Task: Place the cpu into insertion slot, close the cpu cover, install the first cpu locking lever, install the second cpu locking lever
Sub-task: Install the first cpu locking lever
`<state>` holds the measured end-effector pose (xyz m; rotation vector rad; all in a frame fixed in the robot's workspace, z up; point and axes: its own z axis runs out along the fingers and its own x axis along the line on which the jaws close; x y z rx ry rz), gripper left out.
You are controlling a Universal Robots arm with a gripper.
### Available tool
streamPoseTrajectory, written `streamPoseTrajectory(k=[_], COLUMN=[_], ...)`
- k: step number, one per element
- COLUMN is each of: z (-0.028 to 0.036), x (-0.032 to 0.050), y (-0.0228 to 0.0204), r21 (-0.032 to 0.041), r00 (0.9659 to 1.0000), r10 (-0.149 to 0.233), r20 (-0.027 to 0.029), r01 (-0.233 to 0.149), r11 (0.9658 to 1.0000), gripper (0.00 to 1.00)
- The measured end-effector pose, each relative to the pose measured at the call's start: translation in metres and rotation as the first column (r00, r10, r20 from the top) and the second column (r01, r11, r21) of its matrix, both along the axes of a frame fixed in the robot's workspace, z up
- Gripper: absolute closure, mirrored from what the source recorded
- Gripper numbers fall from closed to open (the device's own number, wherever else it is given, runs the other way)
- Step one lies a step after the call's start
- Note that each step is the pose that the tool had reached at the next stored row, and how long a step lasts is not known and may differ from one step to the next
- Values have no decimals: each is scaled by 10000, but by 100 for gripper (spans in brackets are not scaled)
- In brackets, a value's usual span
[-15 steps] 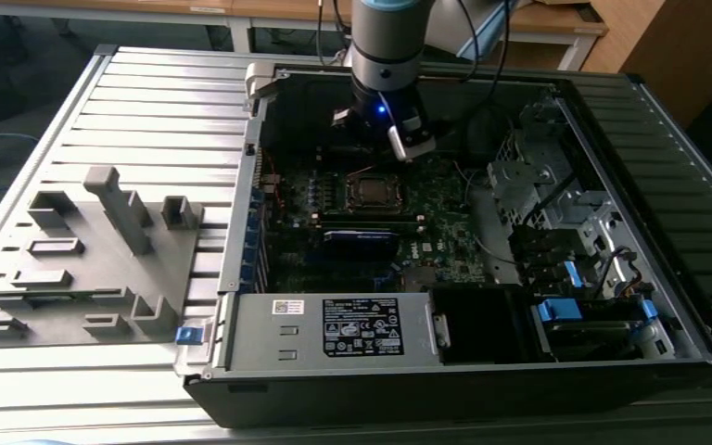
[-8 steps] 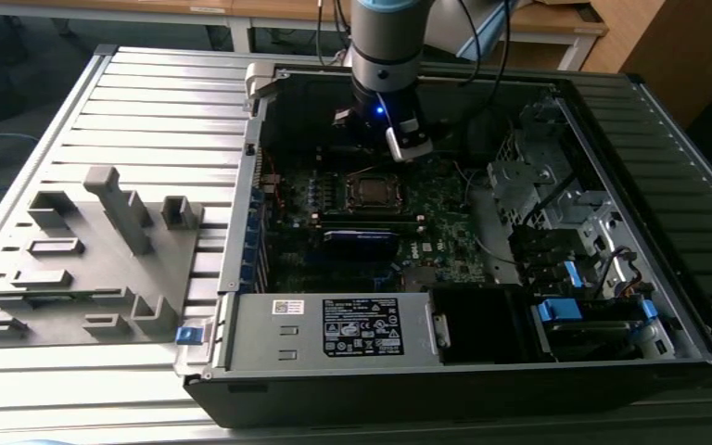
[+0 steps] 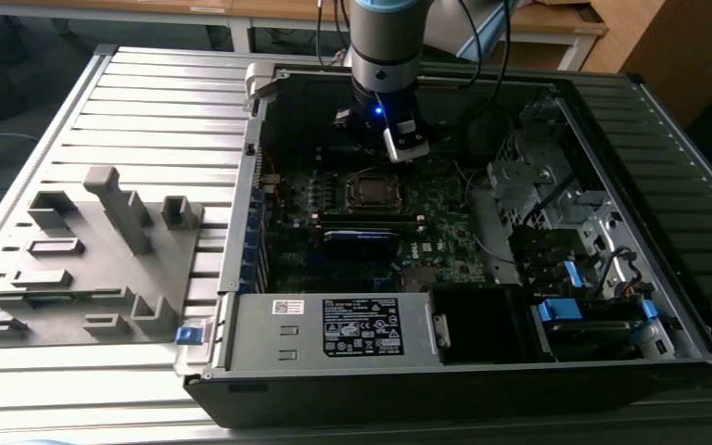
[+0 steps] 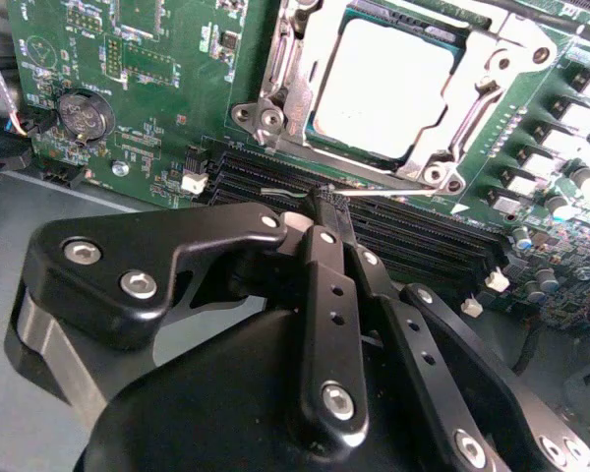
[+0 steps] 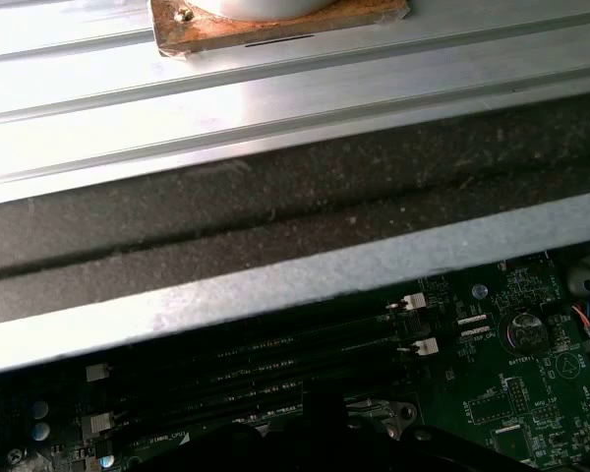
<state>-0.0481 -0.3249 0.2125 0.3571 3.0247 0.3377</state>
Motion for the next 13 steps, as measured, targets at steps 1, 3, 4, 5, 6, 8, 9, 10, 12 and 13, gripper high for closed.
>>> streamPoseTrajectory(k=[1, 3, 4, 5, 6, 8, 9, 10, 12, 13], z=[0, 0, 0, 0, -1, -4, -4, -4, -6, -6], x=[0, 0, 0, 0, 0, 0, 0, 0, 0, 0], y=[0, 0, 0, 0, 0, 0, 0, 0, 0, 0], r21=[0, 0, 0, 0, -1, 0, -1, -1, -1, 0], r00=[10000, 10000, 10000, 10000, 10000, 10000, 10000, 10000, 10000, 10000], r10=[-3, -3, -3, -4, -3, -3, -4, -4, -13, -42], r20=[0, 0, 0, 0, -1, 0, 0, -1, 0, 0], r01=[3, 3, 3, 4, 3, 3, 4, 4, 13, 42], r11=[10000, 10000, 10000, 10000, 10000, 10000, 10000, 10000, 10000, 10000], gripper=[89, 89, 89, 89, 89, 89, 89, 89, 89, 89])
